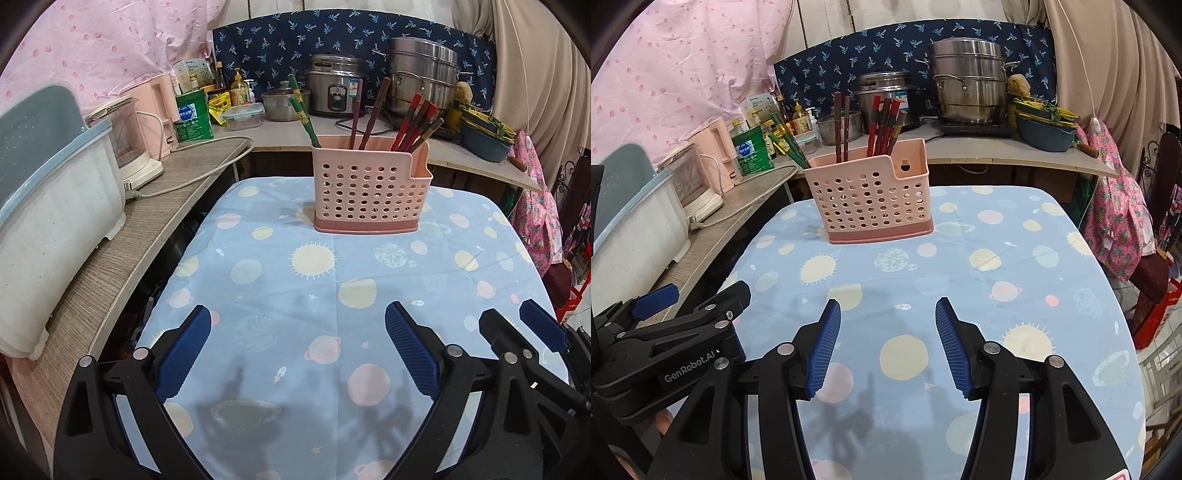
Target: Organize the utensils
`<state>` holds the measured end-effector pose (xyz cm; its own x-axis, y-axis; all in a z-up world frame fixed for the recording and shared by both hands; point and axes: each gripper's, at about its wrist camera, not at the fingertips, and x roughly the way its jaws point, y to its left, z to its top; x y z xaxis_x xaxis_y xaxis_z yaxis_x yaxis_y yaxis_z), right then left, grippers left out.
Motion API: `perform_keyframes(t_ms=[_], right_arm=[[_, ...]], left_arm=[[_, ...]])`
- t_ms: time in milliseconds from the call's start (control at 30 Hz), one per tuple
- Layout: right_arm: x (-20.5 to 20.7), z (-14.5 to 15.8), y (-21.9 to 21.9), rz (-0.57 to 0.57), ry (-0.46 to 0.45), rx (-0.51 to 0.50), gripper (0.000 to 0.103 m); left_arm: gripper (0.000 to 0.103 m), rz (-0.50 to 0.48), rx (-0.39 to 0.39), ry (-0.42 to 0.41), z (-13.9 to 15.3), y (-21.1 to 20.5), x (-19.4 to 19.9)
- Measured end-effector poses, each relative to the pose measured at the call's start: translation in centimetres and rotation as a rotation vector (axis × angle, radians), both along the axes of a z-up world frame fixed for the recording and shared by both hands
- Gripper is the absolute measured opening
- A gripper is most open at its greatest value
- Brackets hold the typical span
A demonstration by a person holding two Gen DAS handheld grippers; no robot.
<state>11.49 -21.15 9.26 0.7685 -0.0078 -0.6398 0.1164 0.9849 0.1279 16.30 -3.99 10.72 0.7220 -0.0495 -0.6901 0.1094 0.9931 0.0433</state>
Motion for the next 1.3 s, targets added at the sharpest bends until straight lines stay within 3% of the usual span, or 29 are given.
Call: perform_keyframes(t_ms=[367, 700, 1300], right_arm=[[-0.1, 0.1, -0.3, -0.032, 0.008, -0.015, 0.061], [-0.4, 0.9, -0.2, -0.058, -0.022, -0.067, 0.084], [0.3, 1.2, -0.5, -0.068, -0.018, -0.062, 0.084]], left_arm=[[0.096, 0.011, 0.019, 0.019, -0.3, -0.1, 0.1], [0.096, 0.022, 0.009, 0.019, 0.1, 0.4, 0.3], [0.096, 0.049, 0.014, 0.014, 0.5, 0.2, 1.1]])
